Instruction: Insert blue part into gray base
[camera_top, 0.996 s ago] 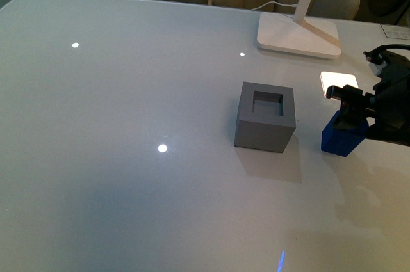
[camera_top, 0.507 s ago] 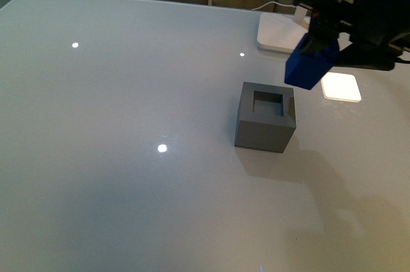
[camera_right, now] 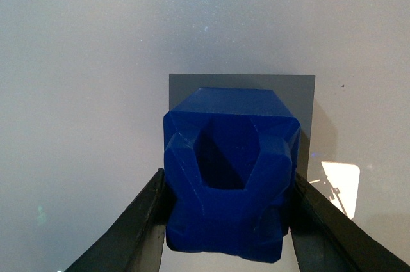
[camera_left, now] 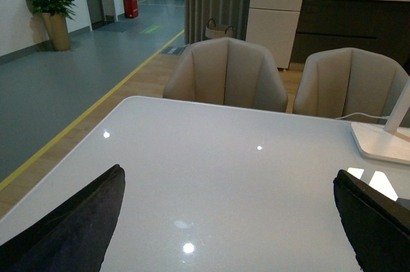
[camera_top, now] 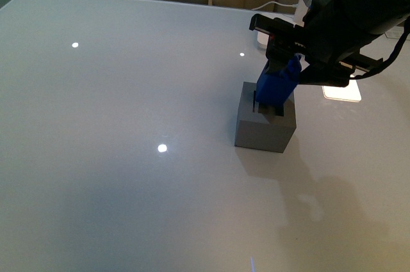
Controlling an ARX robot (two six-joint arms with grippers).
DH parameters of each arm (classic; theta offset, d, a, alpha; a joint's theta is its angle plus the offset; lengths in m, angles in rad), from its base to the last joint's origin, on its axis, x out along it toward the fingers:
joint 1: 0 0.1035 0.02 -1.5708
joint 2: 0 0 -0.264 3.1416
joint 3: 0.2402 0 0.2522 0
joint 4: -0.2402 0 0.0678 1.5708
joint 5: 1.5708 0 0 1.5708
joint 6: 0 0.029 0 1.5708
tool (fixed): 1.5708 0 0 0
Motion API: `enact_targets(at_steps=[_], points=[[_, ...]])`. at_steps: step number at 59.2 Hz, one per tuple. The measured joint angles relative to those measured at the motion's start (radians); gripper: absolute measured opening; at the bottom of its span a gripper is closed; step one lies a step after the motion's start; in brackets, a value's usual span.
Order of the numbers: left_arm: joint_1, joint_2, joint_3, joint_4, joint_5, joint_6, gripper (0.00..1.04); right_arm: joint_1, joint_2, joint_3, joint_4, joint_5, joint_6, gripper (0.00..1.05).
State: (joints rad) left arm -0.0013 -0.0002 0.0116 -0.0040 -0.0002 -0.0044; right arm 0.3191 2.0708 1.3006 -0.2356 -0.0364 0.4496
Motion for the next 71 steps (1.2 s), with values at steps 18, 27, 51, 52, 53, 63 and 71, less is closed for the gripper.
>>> enact_targets(at_steps=[18,27,51,52,53,63,71], points=[[0.000,0.000,0.000,0.000,0.000,0.000,0.97,0.011,0.010,0.000,0.002,-0.001,0.004,0.44],[0.000,0.000,0.000,0.000,0.000,0.000,0.97,0.019,0.010,-0.003,-0.010,-0.005,0.006,0.44],[0.000,0.000,0.000,0.000,0.000,0.000,0.97,0.011,0.033,0.024,-0.047,-0.003,0.011,0.44],[0.000,0.000,0.000,0.000,0.000,0.000,0.97,0.010,0.034,0.025,-0.047,-0.003,0.011,0.44],[0.000,0.000,0.000,0.000,0.000,0.000,0.97,0.008,0.036,0.027,-0.047,-0.005,0.011,0.44],[0.000,0.000,0.000,0.000,0.000,0.000,0.97,0.001,0.044,0.034,-0.045,-0.008,0.011,0.44],[0.000,0.000,0.000,0.000,0.000,0.000,0.97,-0.001,0.046,0.035,-0.040,-0.008,0.011,0.44]])
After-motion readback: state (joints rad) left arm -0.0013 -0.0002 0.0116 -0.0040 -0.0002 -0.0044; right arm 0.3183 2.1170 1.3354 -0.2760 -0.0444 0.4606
